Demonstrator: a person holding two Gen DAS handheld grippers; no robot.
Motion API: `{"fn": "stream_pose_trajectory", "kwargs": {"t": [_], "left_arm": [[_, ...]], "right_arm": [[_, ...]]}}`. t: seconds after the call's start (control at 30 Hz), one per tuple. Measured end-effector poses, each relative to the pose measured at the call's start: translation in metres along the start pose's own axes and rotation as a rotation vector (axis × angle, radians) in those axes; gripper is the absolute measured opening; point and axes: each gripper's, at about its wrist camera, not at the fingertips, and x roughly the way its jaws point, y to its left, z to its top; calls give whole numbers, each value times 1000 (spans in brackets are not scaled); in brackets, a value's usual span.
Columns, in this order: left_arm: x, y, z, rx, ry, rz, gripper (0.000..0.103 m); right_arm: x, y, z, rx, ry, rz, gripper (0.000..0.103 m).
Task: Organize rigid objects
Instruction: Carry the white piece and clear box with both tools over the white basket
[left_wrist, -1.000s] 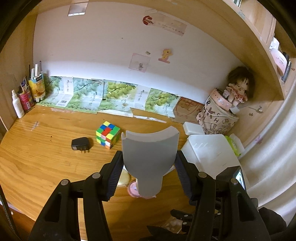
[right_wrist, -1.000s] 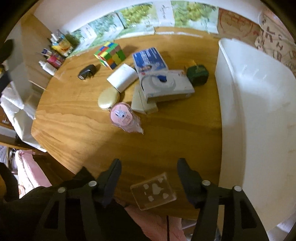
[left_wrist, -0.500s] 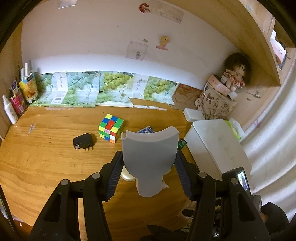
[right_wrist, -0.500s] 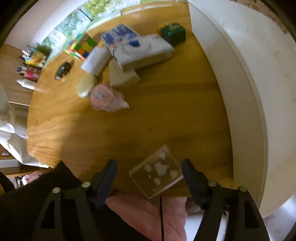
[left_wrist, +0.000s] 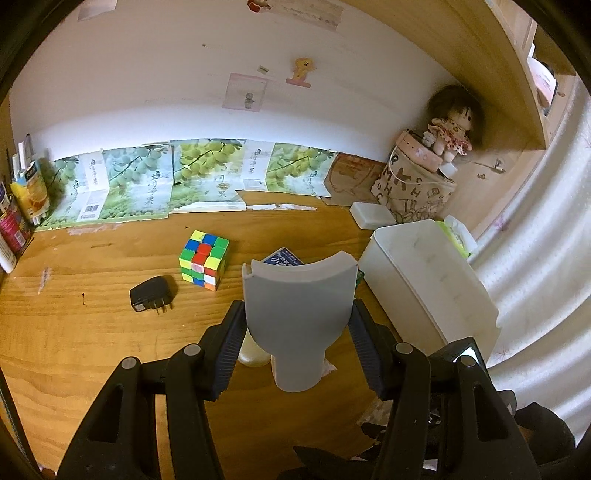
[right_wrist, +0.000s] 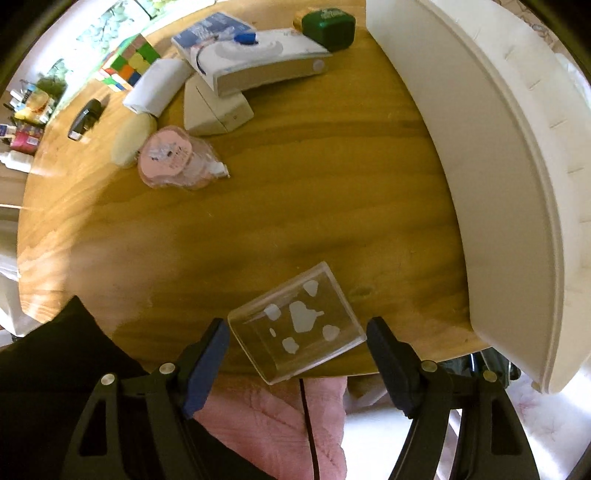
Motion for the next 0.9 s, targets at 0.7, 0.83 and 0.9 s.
{"fn": "stream_pose_trajectory", "kwargs": {"t": [0.7, 0.83, 0.9], "left_arm": [[6, -20, 3, -63, -14, 54, 60], [8, -33, 3, -78, -22, 66, 60], [9, -41, 2, -85, -27, 70, 60]], "right_arm": [[-32, 4, 16, -177, -100, 11, 68], [-53, 0, 19, -231, -145, 30, 68], [-63, -1, 22, -254, -169, 46, 68]]}}
